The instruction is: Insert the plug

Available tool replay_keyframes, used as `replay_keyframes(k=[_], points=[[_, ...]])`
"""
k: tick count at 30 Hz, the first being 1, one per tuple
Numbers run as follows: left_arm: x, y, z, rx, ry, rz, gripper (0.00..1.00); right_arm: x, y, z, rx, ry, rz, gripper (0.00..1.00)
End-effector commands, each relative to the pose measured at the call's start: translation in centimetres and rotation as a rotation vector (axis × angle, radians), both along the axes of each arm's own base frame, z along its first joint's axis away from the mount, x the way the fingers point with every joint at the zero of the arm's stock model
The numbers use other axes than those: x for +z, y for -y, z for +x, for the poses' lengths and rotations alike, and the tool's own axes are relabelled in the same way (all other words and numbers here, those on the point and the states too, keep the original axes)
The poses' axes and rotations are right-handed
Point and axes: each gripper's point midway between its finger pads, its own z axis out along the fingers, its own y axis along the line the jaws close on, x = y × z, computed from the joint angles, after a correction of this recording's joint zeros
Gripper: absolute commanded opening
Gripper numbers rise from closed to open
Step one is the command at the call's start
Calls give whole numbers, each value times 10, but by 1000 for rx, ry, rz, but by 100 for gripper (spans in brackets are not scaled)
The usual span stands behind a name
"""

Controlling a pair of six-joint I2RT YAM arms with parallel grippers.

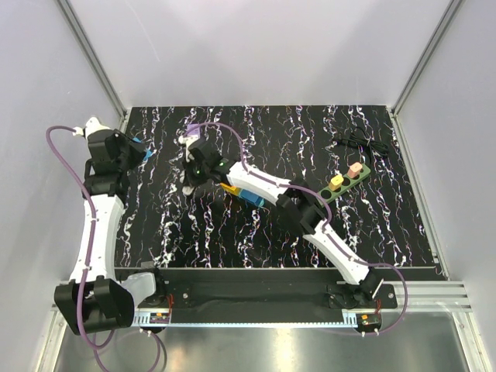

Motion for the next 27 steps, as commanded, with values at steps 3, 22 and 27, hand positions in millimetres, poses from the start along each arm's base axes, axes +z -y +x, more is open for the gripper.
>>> replay_keyframes(k=[3, 22, 27], points=[[16, -13, -3, 9, 10, 103, 0, 34, -21, -97, 139, -54, 14, 0], [-52, 29, -20, -414, -404, 223, 0, 152, 32, -159, -5, -41, 172, 59], [-78, 53, -26, -529, -536, 354, 0, 204, 109, -147, -20, -71, 252, 59]])
